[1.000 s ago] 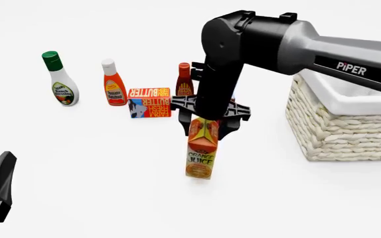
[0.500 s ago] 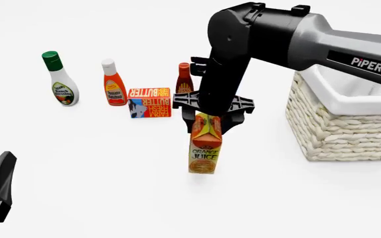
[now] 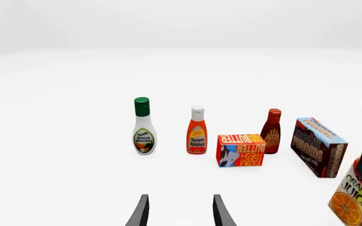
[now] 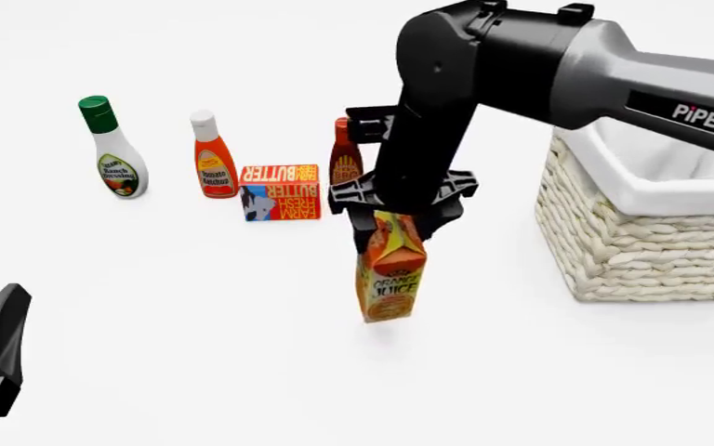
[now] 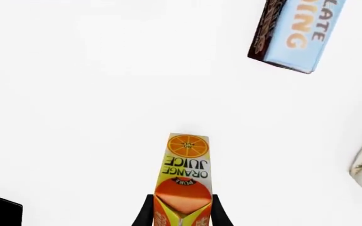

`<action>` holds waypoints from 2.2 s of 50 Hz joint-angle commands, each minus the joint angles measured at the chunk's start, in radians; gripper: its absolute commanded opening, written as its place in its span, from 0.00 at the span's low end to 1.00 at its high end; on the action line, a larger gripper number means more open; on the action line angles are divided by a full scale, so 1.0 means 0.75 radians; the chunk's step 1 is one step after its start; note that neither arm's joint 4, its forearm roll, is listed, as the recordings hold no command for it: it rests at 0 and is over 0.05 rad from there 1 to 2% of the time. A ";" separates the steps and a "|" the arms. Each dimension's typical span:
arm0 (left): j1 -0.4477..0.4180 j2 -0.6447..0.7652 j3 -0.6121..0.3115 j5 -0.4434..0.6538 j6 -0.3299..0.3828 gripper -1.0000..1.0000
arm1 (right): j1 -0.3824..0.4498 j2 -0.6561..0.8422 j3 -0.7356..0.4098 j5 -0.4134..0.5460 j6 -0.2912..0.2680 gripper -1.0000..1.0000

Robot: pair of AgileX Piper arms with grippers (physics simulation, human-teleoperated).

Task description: Pick the orange juice and place it in the basket.

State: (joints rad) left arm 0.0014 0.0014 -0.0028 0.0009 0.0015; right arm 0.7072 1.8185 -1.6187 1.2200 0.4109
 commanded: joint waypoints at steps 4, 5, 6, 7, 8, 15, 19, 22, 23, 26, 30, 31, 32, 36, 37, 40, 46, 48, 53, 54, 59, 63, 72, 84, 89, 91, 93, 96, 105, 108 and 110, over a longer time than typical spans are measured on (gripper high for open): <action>0.000 0.000 0.000 0.000 0.000 1.00 | -0.036 -0.044 -0.041 0.000 -0.109 0.00; 0.000 0.000 0.000 0.000 -0.001 1.00 | -0.045 -0.046 -0.046 0.000 -0.127 0.00; 0.000 0.000 0.000 0.000 0.000 1.00 | -0.050 -0.048 -0.051 0.000 -0.134 0.00; 0.000 0.000 0.000 0.000 0.000 1.00 | -0.051 -0.050 -0.050 0.000 -0.138 0.00; 0.000 0.000 0.000 0.000 0.000 1.00 | -0.063 -0.053 -0.051 0.000 -0.152 0.00; 0.000 0.000 0.000 0.000 0.000 1.00 | -0.091 -0.071 -0.048 0.000 -0.189 0.00; 0.000 0.000 0.000 0.000 0.000 1.00 | -0.114 -0.084 -0.065 0.000 -0.227 0.00; 0.000 0.000 0.000 0.000 0.000 1.00 | -0.121 -0.090 -0.064 0.000 -0.233 0.00; 0.000 0.000 0.000 0.000 0.000 1.00 | -0.124 -0.095 -0.063 0.000 -0.233 0.00; 0.000 0.000 0.000 0.000 0.000 1.00 | -0.145 -0.104 -0.086 0.000 -0.265 0.00; 0.000 0.000 0.000 0.000 0.000 1.00 | -0.174 -0.121 -0.124 0.000 -0.297 0.00; 0.000 0.000 0.000 0.000 0.000 1.00 | -0.174 -0.121 -0.124 0.000 -0.297 0.00; 0.000 0.000 0.000 0.000 0.000 1.00 | -0.167 -0.121 -0.120 0.000 -0.291 0.00; 0.000 0.000 0.000 0.000 0.000 1.00 | -0.176 -0.133 -0.128 0.000 -0.296 0.00; 0.000 0.000 0.000 0.000 0.000 1.00 | -0.180 -0.135 -0.127 0.000 -0.302 0.00; 0.000 0.000 0.000 0.000 0.000 1.00 | -0.189 -0.142 -0.137 0.000 -0.316 0.00; 0.000 0.000 0.000 0.000 0.000 1.00 | -0.230 -0.168 -0.148 0.000 -0.360 0.00; 0.000 0.000 0.000 0.000 0.000 1.00 | -0.232 -0.173 -0.154 0.000 -0.365 0.00; 0.000 0.000 0.000 0.000 0.000 1.00 | -0.247 -0.187 -0.157 0.000 -0.378 0.00; 0.000 0.000 0.000 0.000 0.000 1.00 | -0.247 -0.187 -0.157 0.000 -0.378 0.00; 0.000 0.000 0.000 0.000 0.000 1.00 | -0.285 -0.207 -0.176 0.000 -0.425 0.00; 0.000 0.000 0.000 0.000 0.000 1.00 | -0.298 -0.219 -0.201 0.000 -0.441 0.00; 0.000 0.000 0.000 0.000 0.000 1.00 | -0.326 -0.226 -0.231 0.000 -0.491 0.00; 0.000 0.000 0.000 0.000 0.000 1.00 | -0.388 -0.250 -0.276 0.000 -0.583 0.00; 0.000 0.000 0.000 0.000 0.000 1.00 | -0.414 -0.258 -0.295 0.000 -0.622 0.00; 0.000 0.000 0.000 0.000 0.000 1.00 | -0.409 -0.256 -0.306 0.000 -0.619 0.00; 0.000 0.000 0.000 0.000 0.000 1.00 | -0.435 -0.263 -0.313 0.000 -0.647 0.00; 0.000 0.000 0.000 0.000 0.000 1.00 | -0.445 -0.266 -0.321 0.000 -0.659 0.00; 0.000 0.000 0.000 0.000 0.000 1.00 | -0.482 -0.279 -0.357 0.000 -0.716 0.00; 0.000 0.000 0.000 0.000 0.000 1.00 | -0.484 -0.280 -0.367 0.000 -0.721 0.00; 0.000 0.000 0.000 0.000 0.000 1.00 | -0.487 -0.280 -0.365 0.000 -0.730 0.00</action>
State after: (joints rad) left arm 0.0014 0.0014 -0.0028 0.0009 0.0015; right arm 0.3637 1.6212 -1.8666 1.2200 -0.1205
